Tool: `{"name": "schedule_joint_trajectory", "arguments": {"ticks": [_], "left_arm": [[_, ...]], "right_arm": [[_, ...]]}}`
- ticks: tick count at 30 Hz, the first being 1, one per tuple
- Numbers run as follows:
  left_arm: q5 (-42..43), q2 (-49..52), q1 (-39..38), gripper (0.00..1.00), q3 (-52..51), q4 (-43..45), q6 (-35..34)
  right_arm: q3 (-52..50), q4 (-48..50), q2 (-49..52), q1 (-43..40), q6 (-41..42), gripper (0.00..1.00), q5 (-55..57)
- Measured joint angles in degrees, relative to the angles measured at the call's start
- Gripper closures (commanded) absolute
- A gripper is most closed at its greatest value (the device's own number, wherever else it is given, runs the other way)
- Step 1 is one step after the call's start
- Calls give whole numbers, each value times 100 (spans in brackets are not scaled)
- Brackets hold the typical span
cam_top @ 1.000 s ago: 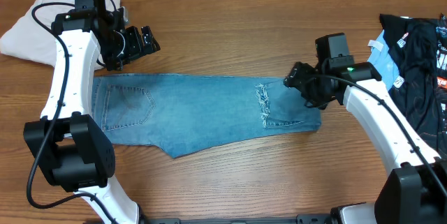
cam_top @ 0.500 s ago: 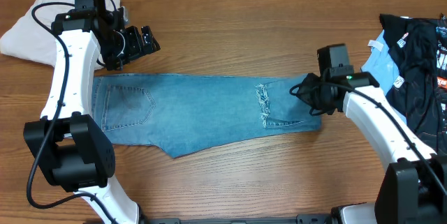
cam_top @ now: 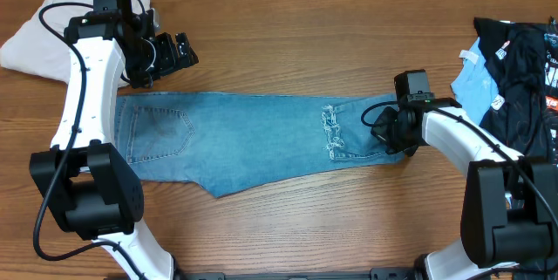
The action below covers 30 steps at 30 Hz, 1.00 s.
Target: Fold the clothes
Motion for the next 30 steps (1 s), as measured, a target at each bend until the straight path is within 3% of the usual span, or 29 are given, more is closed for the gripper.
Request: {"name": "schedule_joint_trajectory", "arguments": {"ticks": [11, 21, 30], "left_arm": [[-13, 0, 0, 0, 0, 44, 0], [-15, 0, 0, 0, 0, 50, 0], [-15, 0, 0, 0, 0, 50, 0]], "right_arm": [[505, -695, -66, -2, 61, 96, 33], [933, 175, -271, -2, 61, 94, 452], [933, 697, 697, -2, 68, 96, 542]]}}
